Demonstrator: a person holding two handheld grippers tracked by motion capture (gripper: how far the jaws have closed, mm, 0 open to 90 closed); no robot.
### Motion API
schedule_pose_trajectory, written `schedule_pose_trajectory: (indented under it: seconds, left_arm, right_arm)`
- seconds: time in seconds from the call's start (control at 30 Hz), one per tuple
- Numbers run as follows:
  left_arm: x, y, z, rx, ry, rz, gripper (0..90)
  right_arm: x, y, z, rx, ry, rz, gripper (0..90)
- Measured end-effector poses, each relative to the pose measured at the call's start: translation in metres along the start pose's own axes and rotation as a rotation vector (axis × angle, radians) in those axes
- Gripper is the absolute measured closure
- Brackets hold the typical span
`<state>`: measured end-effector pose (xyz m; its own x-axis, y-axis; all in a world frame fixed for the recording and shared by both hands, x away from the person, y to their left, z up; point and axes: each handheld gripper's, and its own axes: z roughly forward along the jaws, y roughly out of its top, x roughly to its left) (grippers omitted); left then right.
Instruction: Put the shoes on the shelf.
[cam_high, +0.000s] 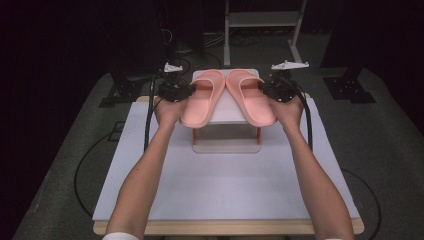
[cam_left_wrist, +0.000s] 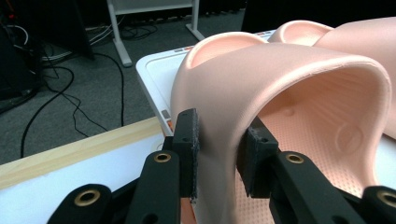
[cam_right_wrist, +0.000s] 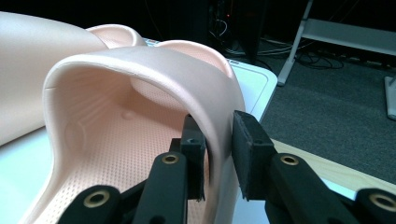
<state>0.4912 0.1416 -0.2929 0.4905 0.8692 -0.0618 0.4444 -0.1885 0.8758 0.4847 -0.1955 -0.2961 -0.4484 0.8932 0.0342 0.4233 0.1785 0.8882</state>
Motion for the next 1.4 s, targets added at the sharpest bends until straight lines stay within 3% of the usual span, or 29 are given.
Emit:
schedule_pose_trajectory:
  seconds: [0.2,0.57,1.4]
  left_arm:
    - [-0.002,0.000,0.000,-0.015,-0.025,-0.020,68.2]
    - [-0.007,0.000,0.006,-0.023,-0.049,-0.021,67.3]
    - [-0.011,0.001,0.013,-0.044,-0.058,-0.028,65.7]
  right_arm:
    - [0.001,0.000,-0.001,-0.008,0.021,0.019,72.1]
    - [0.005,0.001,0.003,-0.002,0.033,0.020,71.0]
    - [0.011,0.001,0.009,-0.029,0.042,0.050,67.8]
